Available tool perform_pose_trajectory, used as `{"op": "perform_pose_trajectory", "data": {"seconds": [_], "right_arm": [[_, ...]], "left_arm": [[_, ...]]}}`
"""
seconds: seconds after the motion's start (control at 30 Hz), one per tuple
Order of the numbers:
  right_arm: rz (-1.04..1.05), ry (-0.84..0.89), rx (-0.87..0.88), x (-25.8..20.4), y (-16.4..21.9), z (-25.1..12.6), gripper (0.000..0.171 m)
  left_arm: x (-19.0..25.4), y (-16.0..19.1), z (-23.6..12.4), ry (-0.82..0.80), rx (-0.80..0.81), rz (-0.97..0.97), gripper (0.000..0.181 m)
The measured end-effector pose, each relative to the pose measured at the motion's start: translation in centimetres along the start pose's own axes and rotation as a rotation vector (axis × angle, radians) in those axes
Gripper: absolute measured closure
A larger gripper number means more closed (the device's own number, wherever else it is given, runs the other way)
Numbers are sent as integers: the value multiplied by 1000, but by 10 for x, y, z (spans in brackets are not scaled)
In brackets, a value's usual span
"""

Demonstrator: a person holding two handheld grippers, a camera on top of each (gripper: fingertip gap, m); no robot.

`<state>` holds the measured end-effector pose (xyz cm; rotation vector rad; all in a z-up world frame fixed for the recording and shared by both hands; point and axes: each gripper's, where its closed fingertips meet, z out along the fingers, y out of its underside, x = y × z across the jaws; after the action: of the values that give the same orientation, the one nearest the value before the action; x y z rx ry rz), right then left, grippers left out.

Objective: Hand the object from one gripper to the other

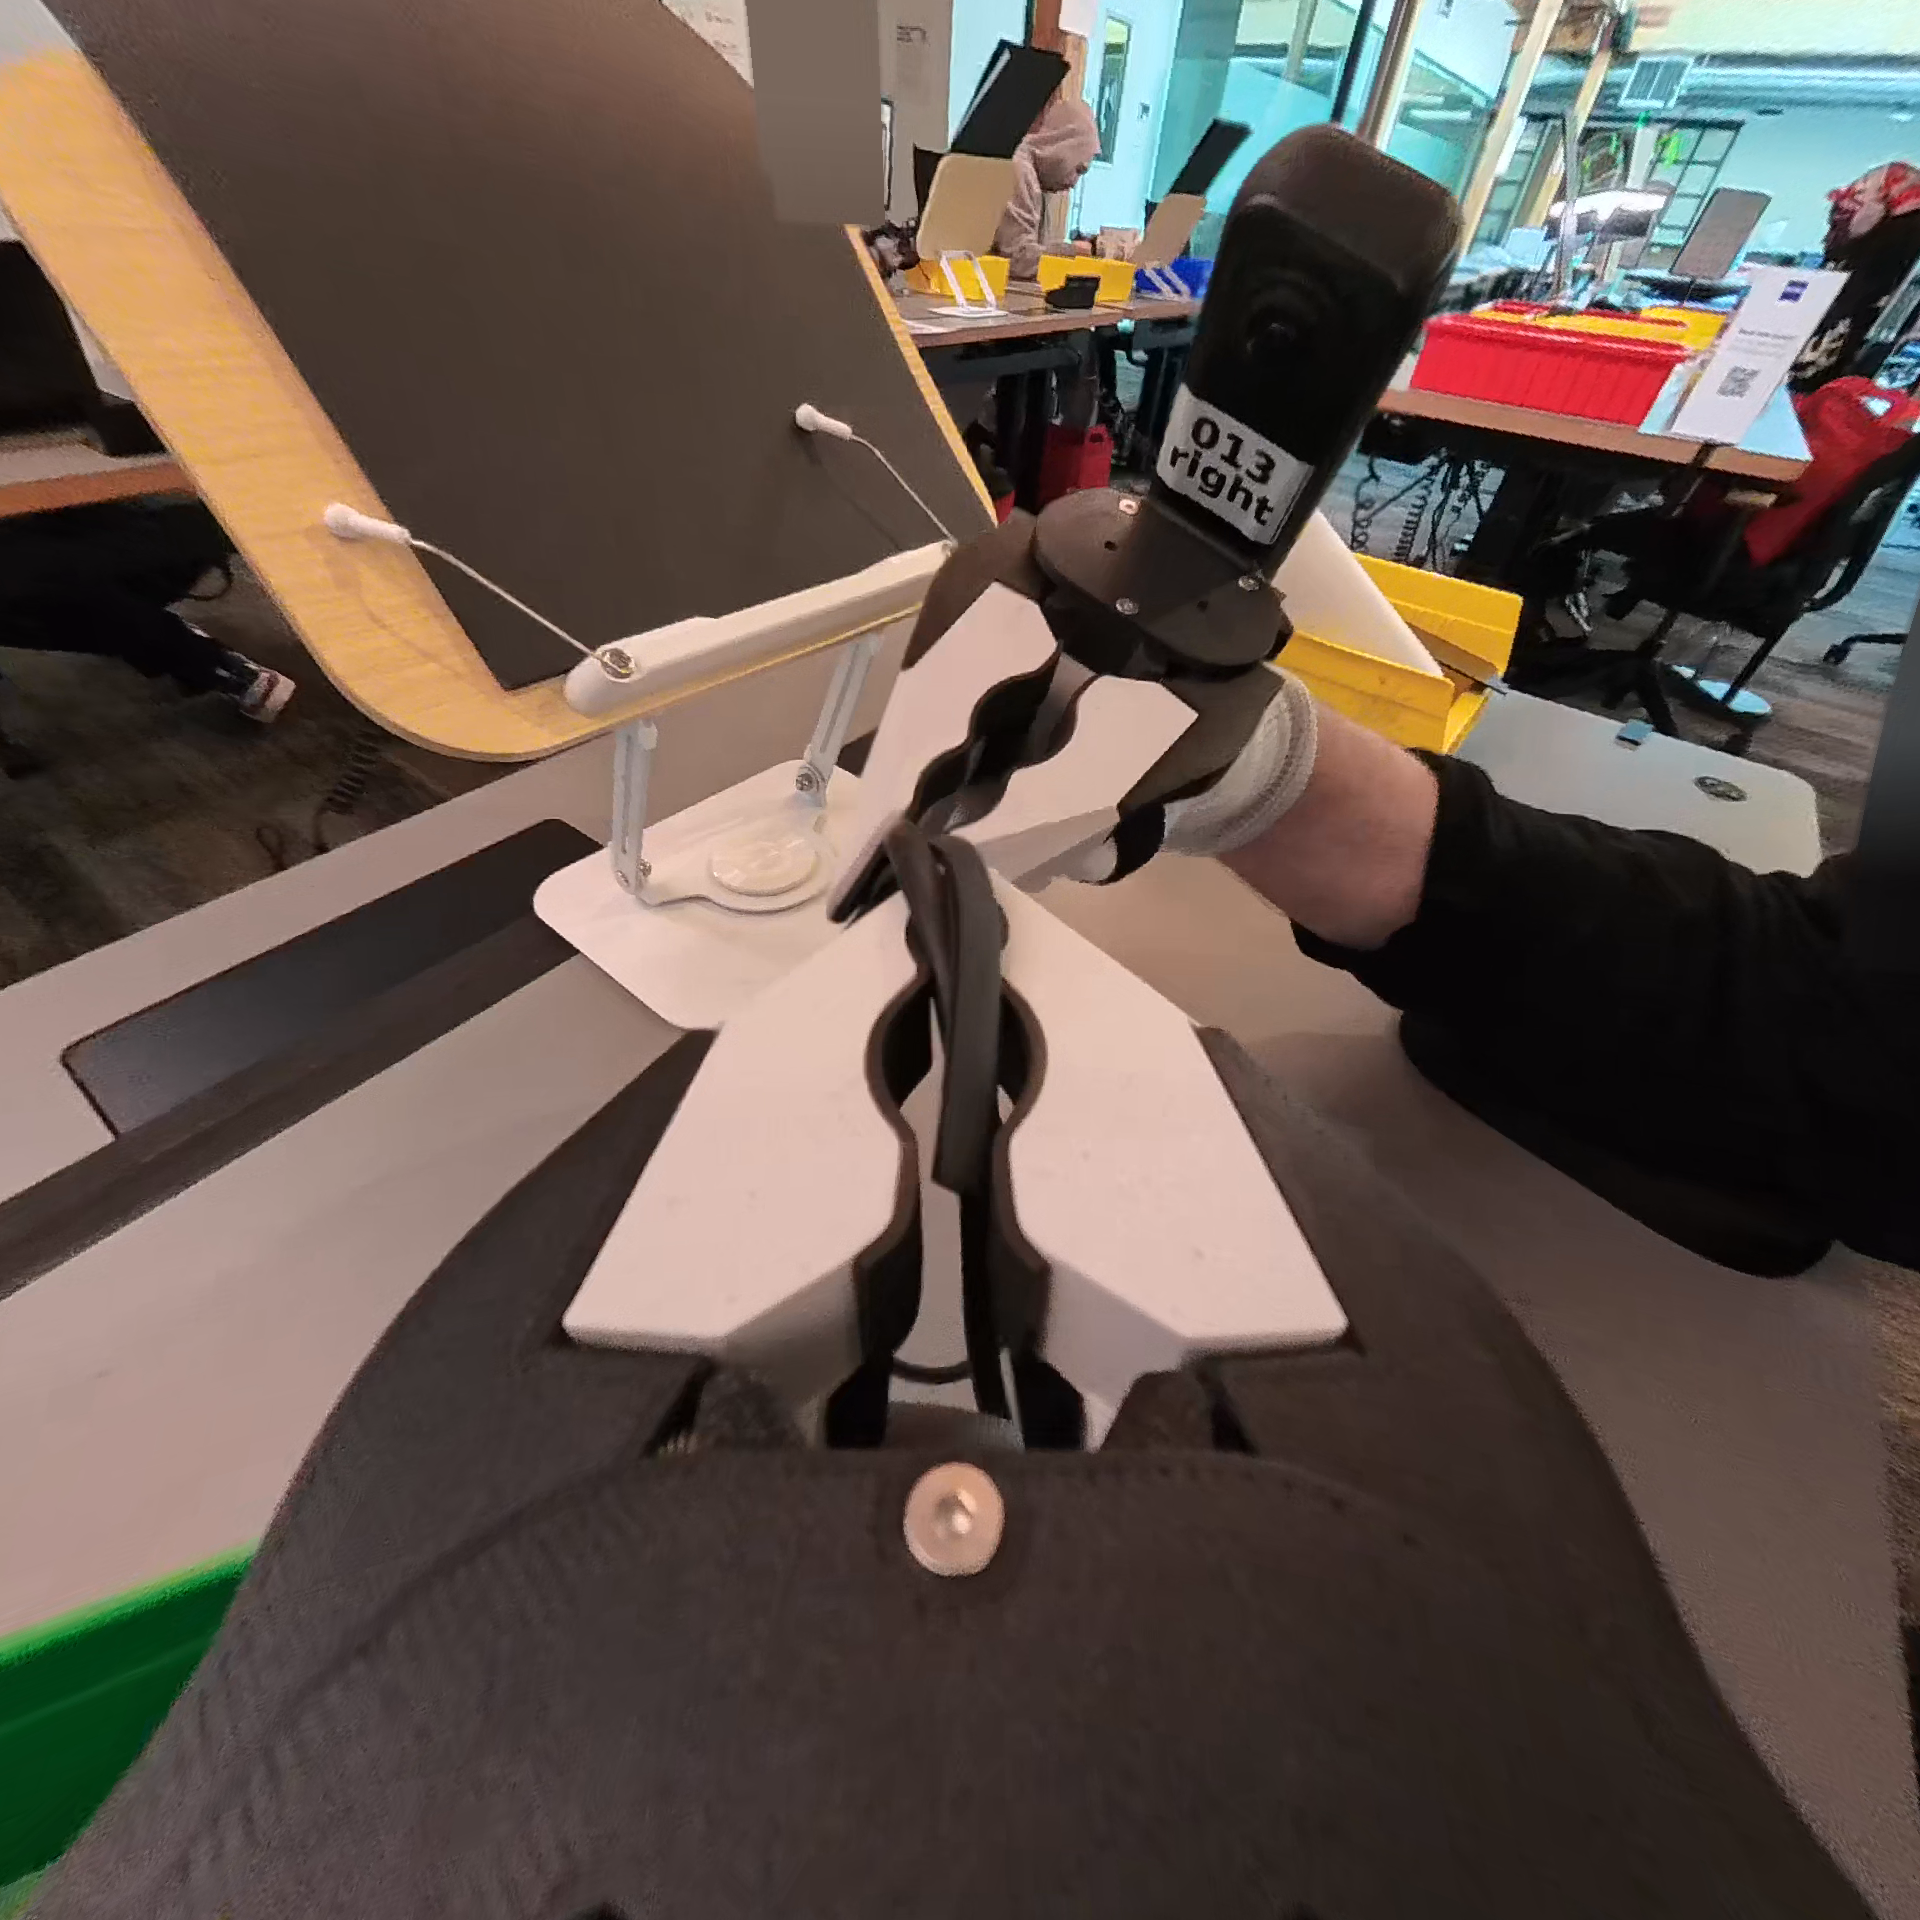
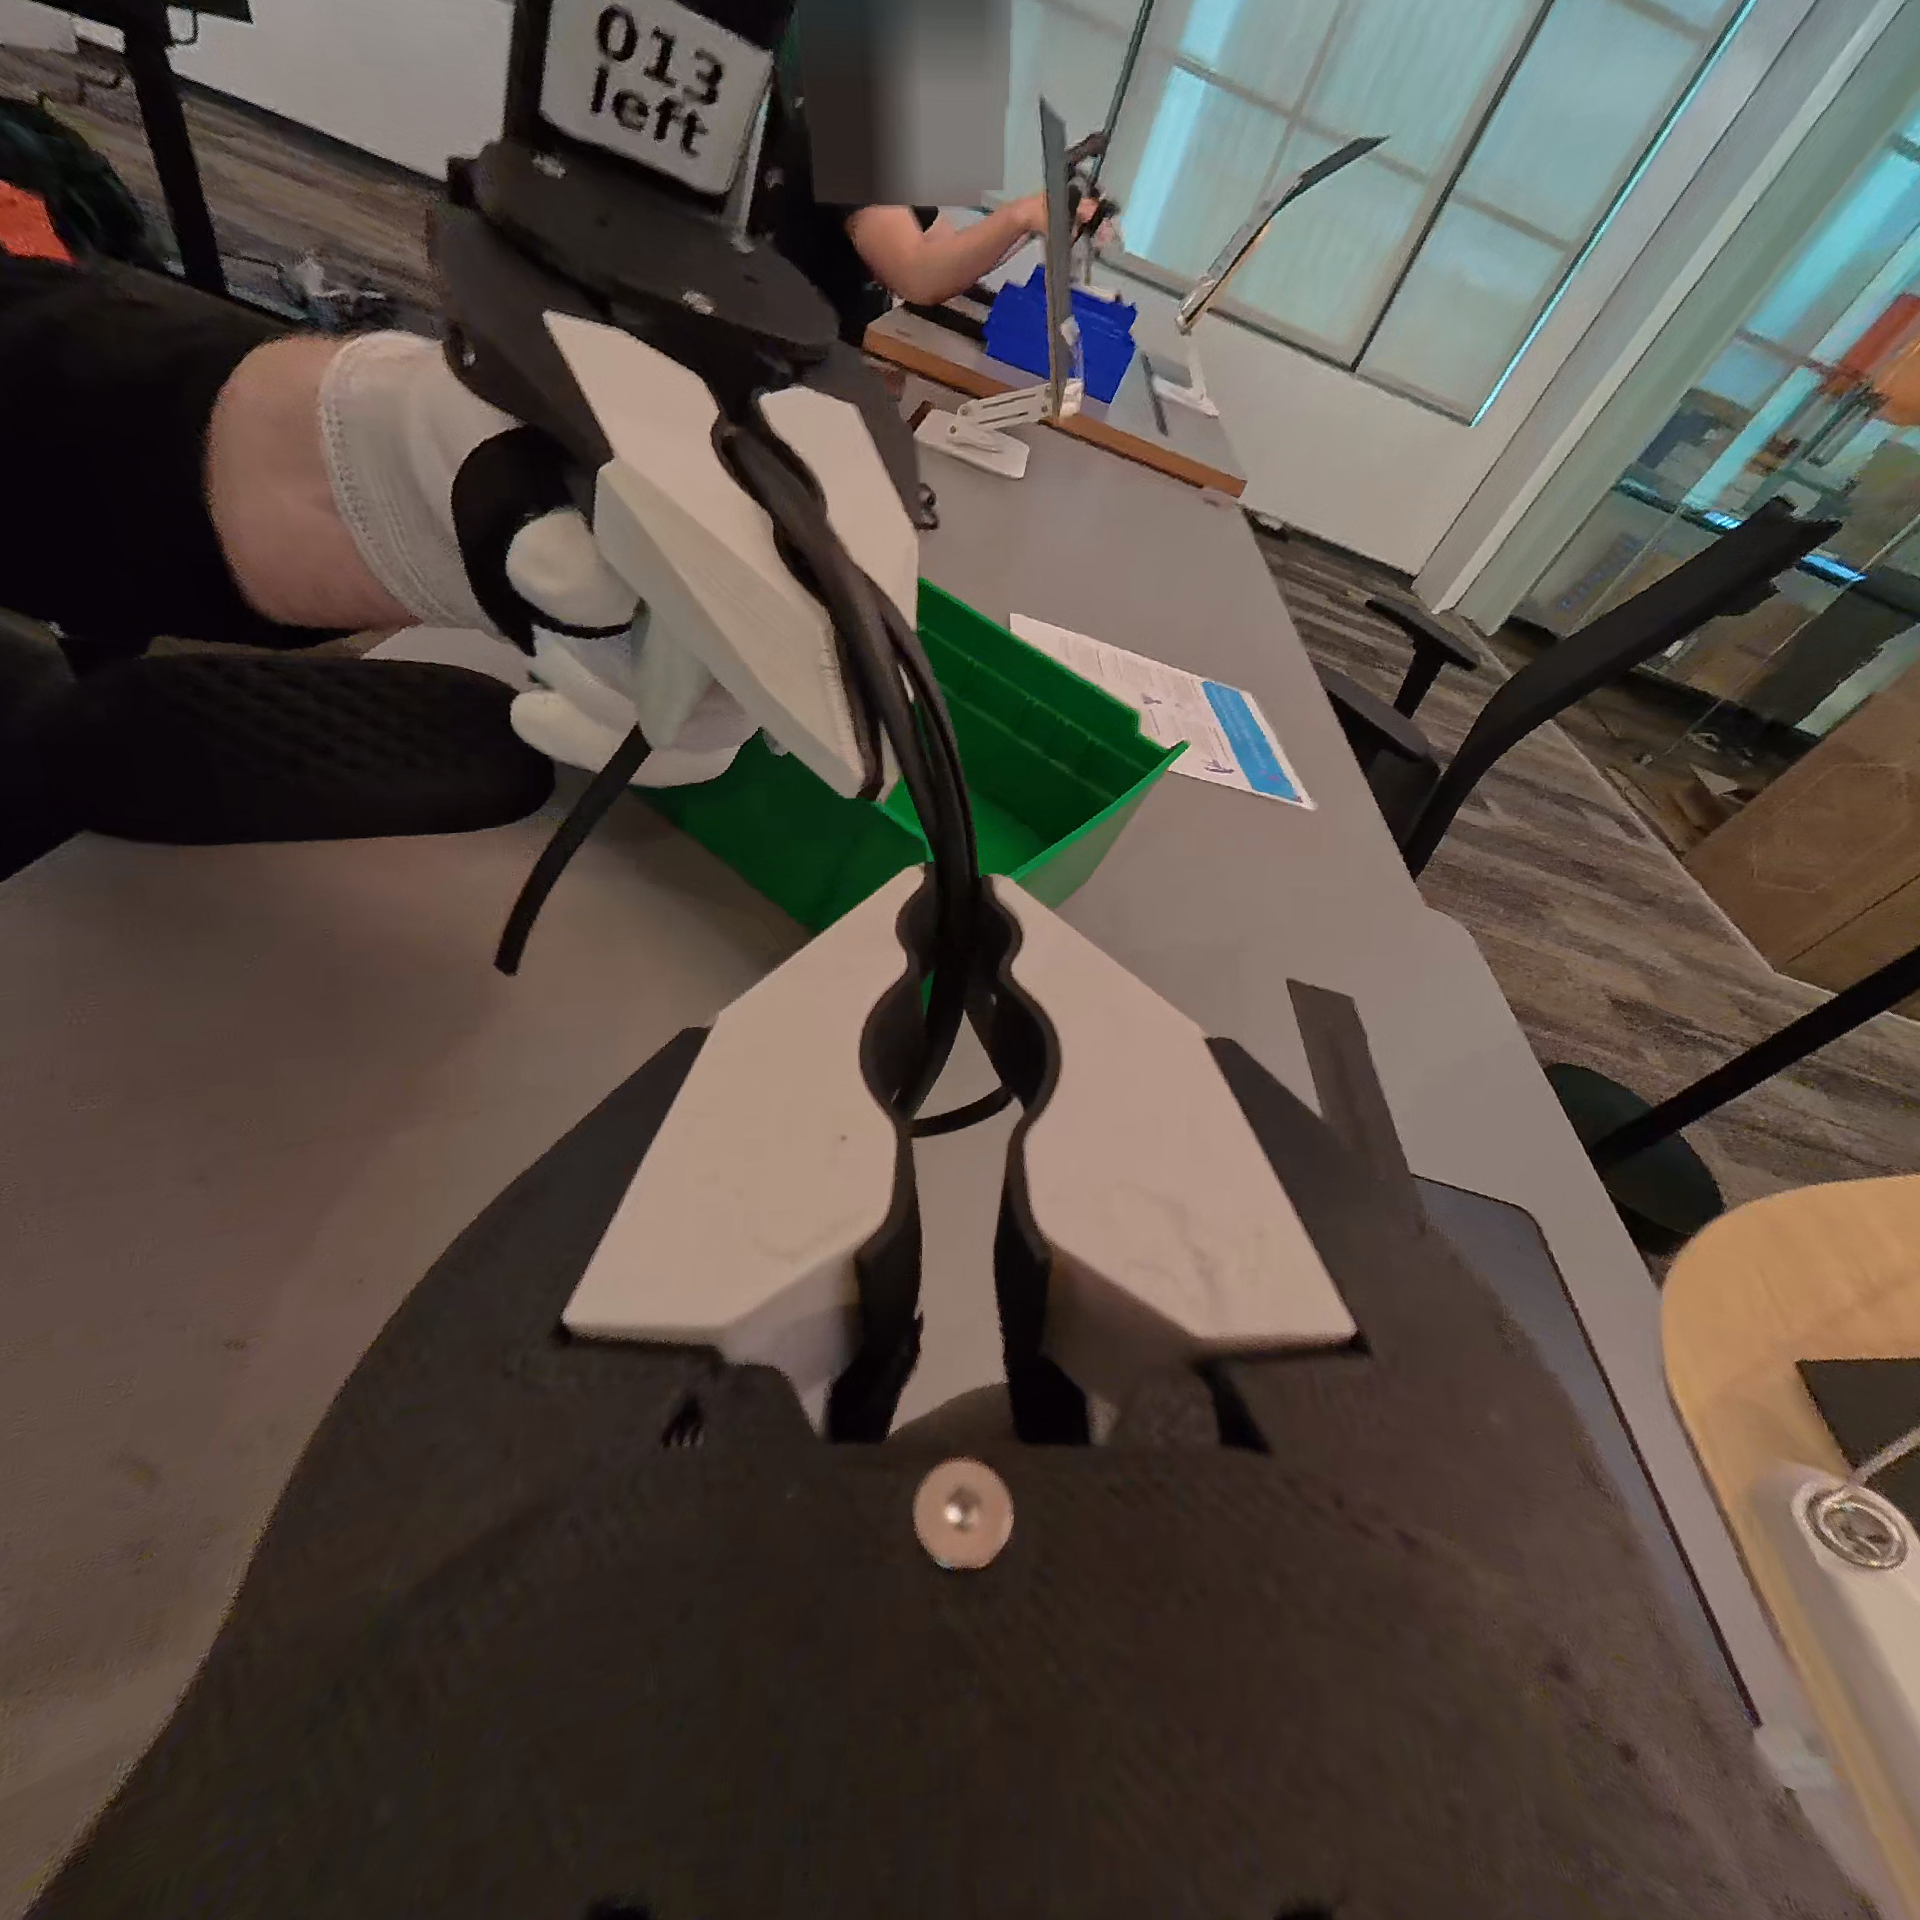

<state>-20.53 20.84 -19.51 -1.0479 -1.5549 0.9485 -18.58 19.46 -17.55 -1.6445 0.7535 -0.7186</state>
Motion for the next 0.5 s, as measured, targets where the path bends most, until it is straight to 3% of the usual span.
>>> {"op": "perform_pose_trajectory", "data": {"seconds": [0.13, 0.23, 0.33, 0.5], "right_arm": [[-17, 56, -17, 11, 2, -7, 169], [-57, 93, -63, 17, 3, -14, 169], [-78, 112, -104, 19, 4, -19, 169], [-70, 115, -107, 19, 0, -20, 169]], "left_arm": [[-3, -3, -5, -10, 31, -44, 161], [-6, -7, -15, -73, 34, 30, 153], [-9, -19, -24, -222, 56, 206, 155], [-11, -13, -21, -449, -69, 557, 157]]}}
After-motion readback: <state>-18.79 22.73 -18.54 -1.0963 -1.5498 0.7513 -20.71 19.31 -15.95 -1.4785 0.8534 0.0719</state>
